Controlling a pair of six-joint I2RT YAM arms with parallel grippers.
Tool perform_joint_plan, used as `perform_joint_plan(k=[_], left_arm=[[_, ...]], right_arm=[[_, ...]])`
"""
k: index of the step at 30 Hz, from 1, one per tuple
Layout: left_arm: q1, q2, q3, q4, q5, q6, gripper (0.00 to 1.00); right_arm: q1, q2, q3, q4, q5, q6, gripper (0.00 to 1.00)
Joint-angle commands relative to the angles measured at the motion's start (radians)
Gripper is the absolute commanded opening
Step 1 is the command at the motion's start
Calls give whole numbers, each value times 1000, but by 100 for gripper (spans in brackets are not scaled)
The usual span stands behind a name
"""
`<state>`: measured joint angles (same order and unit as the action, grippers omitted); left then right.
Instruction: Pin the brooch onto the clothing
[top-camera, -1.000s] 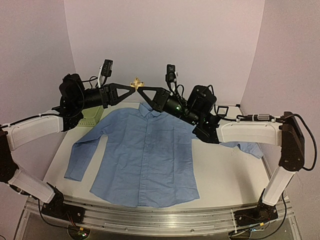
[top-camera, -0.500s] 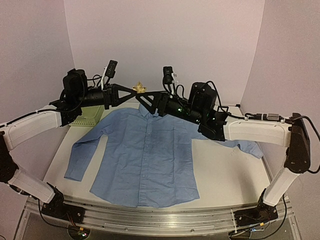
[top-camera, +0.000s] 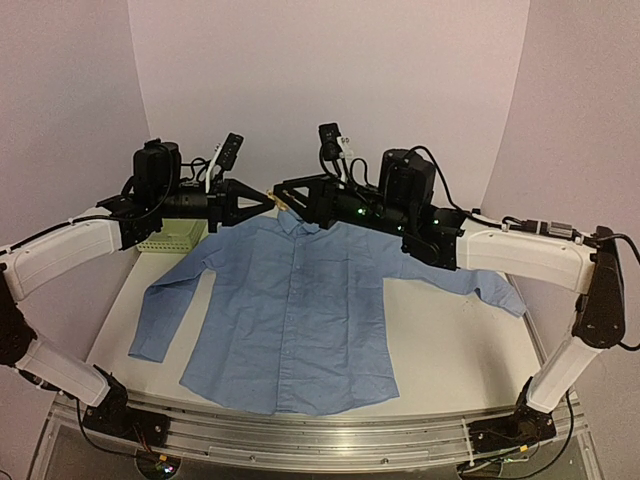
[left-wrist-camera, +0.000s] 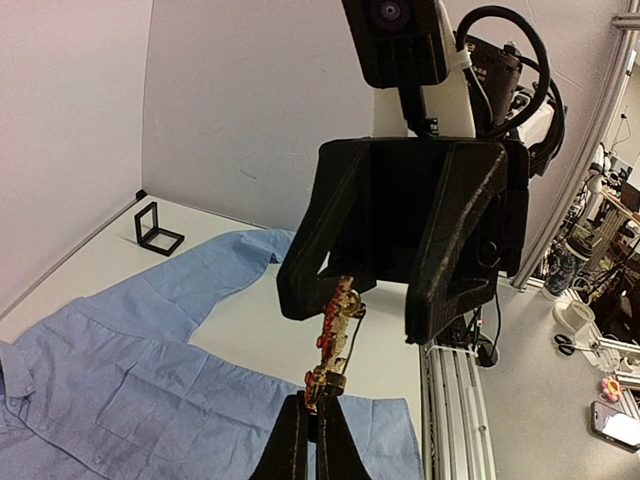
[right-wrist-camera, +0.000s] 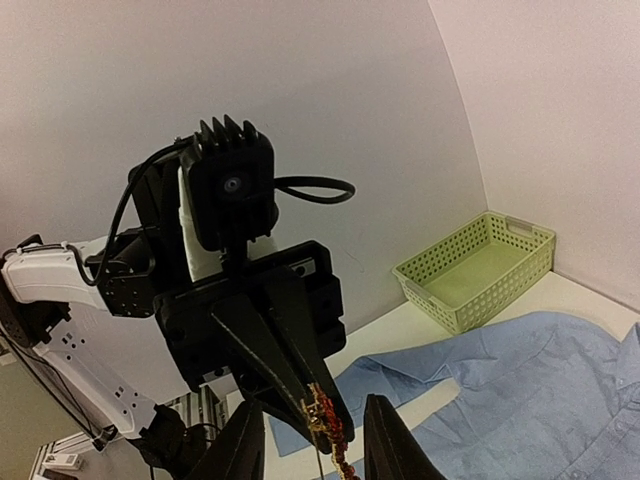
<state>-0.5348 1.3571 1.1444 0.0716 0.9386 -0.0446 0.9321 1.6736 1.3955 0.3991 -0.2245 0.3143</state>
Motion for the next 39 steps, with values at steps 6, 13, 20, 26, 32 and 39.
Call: perform_joint_plan(k=[6,13,20,26,32,39], left_arm=[[-7,-30,59,9,34,32,0],[-15,-30,58,13,41,37,0],[-17,-40,56,35,53,40,0],[-25,-53,56,46,87,66,0],[-29,-53,54,17,72,78,0],[-27,-19,94,-175,-154,181,0]], right_arm=[[0,-5,13,-30,17,-32,31],[-2,-6,23,-50,37,-48,17],[-4,-2,35,-96,88,-61,12],[-3,8,52,-135,160,-61,10],[-3,16,70,-151,102,-73,16],[-4,-50,24,-151,10,-86,31]])
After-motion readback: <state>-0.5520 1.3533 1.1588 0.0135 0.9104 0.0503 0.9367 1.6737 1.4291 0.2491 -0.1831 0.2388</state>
